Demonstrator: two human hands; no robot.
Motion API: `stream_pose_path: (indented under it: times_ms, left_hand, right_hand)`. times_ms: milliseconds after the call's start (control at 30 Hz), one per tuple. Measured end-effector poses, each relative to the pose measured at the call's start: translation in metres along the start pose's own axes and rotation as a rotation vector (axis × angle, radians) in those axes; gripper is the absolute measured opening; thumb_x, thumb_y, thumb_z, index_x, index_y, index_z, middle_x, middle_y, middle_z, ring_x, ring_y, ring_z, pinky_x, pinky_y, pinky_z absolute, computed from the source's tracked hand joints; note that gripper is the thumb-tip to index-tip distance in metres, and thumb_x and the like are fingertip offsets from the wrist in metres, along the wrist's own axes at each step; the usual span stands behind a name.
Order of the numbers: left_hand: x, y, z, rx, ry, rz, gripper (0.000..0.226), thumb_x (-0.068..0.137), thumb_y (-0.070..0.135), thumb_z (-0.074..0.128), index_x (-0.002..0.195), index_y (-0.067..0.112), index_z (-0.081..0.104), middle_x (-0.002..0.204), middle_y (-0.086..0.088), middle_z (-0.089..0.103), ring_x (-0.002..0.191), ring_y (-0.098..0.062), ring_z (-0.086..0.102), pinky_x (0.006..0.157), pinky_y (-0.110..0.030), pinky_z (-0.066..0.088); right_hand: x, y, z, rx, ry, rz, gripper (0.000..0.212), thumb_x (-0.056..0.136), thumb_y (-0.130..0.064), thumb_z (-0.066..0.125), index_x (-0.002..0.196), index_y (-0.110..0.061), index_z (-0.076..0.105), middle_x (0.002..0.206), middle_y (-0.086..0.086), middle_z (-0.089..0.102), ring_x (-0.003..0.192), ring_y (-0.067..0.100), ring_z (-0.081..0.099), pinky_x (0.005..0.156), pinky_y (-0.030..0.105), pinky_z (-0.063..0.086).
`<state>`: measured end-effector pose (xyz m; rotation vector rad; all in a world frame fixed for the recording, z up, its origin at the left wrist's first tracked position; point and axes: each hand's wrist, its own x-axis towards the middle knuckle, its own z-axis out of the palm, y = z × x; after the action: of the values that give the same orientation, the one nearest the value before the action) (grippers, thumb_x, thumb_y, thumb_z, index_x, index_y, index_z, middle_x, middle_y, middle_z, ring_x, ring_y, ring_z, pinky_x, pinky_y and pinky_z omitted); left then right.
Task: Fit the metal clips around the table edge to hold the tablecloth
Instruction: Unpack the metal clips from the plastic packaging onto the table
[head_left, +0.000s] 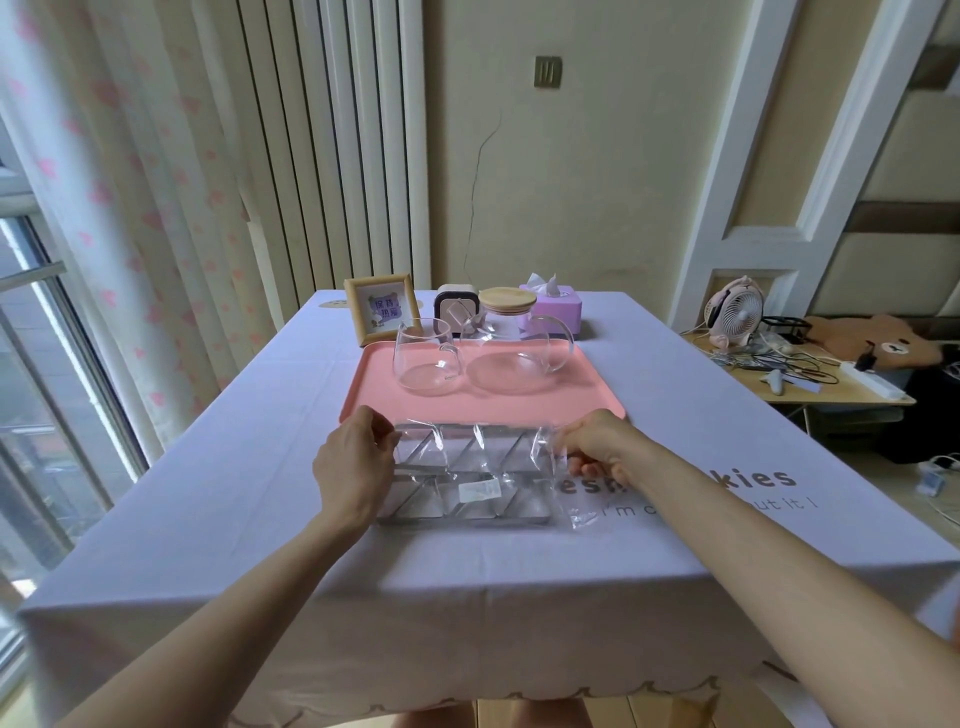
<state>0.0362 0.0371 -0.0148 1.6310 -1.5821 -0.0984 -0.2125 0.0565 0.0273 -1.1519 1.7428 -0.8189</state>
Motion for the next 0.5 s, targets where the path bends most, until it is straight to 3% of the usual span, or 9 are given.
stream_pose_path:
  times_ms: [167,300,433,500]
  left_hand:
    - [0.006,-0.001,-0.003,0.015,-0.001,-0.014,0.01,0.088,0.022,0.062,0.086,0.012,0.06,0.087,-0.005,0.069,0.082,-0.03,0.06,0.065,-0.035,0.046]
    - [0.018,-0.013,-0.015,0.096,0.019,-0.072,0.006,0.089,0.017,0.056,0.087,0.012,0.06,0.092,-0.007,0.067,0.086,-0.032,0.058,0.065,-0.033,0.04]
    - [0.025,-0.038,-0.026,0.172,0.006,-0.103,0.005,0.09,0.014,0.052,0.09,0.011,0.056,0.095,-0.009,0.065,0.084,-0.032,0.055,0.062,-0.032,0.036]
    - [0.024,-0.042,-0.026,0.183,-0.035,-0.088,0.015,0.09,0.019,0.056,0.102,0.009,0.055,0.104,-0.011,0.062,0.093,-0.032,0.054,0.066,-0.035,0.04]
  right_hand:
    - [-0.006,-0.005,0.001,0.012,0.073,-0.004,0.007,0.077,0.006,0.061,0.073,0.001,0.064,0.034,0.0,0.046,0.025,0.004,0.035,0.031,0.011,0.026]
    - [-0.008,-0.009,-0.008,-0.117,0.209,-0.012,0.014,0.077,0.008,0.056,0.064,0.002,0.058,0.026,0.001,0.043,0.019,0.006,0.035,0.03,0.008,0.024]
    - [0.001,0.005,-0.025,-0.133,0.368,-0.037,0.01,0.075,0.007,0.053,0.076,0.007,0.063,0.049,0.014,0.058,0.027,0.011,0.048,0.035,0.013,0.035]
    - [0.008,0.014,-0.026,-0.229,0.401,-0.106,0.012,0.076,0.002,0.059,0.086,0.002,0.065,0.072,0.017,0.066,0.054,0.021,0.064,0.051,0.022,0.046]
